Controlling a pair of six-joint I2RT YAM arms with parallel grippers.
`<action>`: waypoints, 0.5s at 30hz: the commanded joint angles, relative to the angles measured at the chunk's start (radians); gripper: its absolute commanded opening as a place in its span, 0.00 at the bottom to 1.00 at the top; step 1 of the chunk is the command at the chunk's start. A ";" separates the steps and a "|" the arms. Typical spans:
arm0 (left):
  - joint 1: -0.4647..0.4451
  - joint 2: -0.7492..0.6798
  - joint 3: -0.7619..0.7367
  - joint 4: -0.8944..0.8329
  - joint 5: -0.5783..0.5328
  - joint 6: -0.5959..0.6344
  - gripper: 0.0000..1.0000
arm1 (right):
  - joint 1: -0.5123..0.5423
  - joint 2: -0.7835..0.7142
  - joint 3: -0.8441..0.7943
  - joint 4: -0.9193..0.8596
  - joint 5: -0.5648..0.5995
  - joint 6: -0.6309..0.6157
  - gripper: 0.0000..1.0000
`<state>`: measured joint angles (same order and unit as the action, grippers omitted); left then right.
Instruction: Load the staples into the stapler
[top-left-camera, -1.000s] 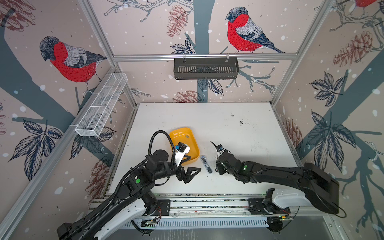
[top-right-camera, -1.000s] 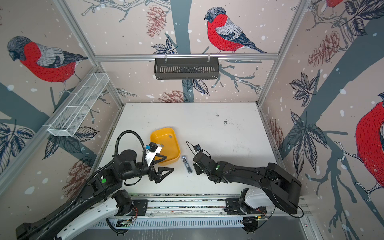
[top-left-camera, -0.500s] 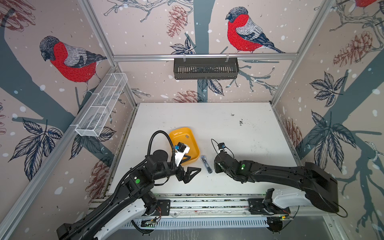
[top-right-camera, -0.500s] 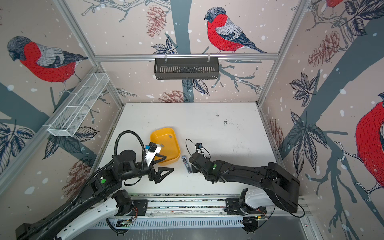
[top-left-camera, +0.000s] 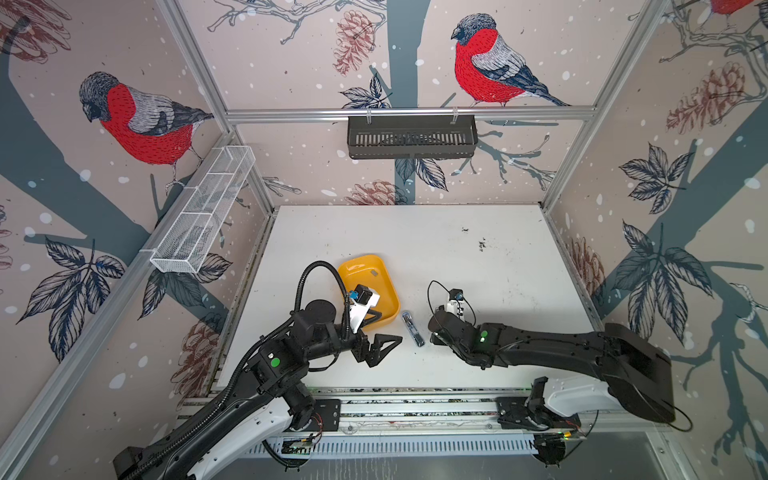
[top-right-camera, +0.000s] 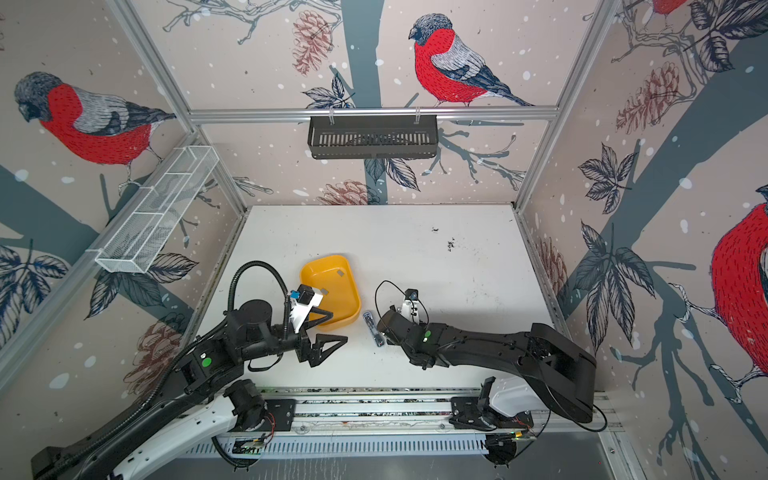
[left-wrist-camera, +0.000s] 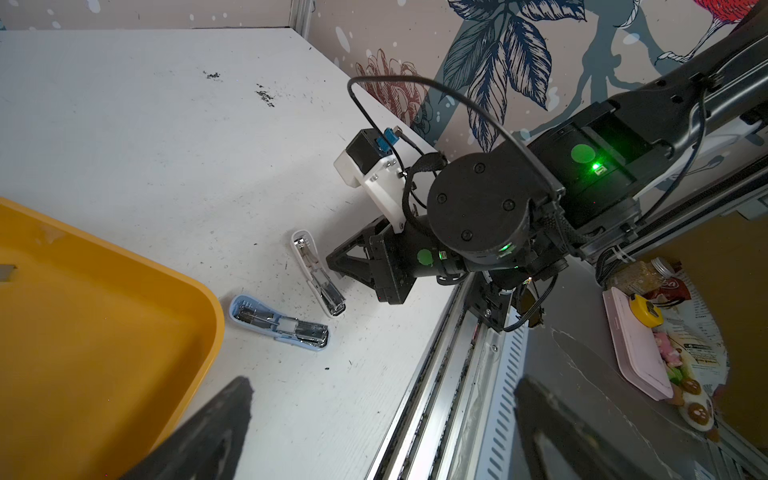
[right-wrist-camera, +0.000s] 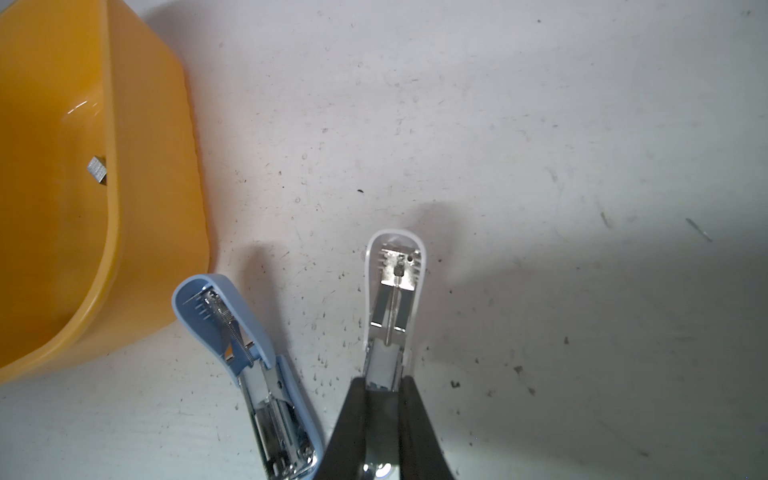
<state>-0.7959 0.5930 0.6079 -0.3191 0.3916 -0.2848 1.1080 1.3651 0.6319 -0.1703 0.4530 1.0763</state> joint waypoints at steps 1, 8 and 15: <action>-0.001 0.001 -0.003 0.038 0.016 0.005 0.98 | 0.007 0.013 0.015 -0.022 0.043 0.050 0.10; -0.002 0.000 -0.003 0.037 0.017 0.006 0.98 | 0.025 0.063 0.056 -0.050 0.066 0.089 0.10; -0.002 -0.007 -0.003 0.037 0.021 0.005 0.98 | 0.038 0.112 0.078 -0.052 0.071 0.116 0.09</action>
<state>-0.7959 0.5892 0.6075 -0.3187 0.3931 -0.2848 1.1419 1.4670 0.7021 -0.2012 0.4965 1.1629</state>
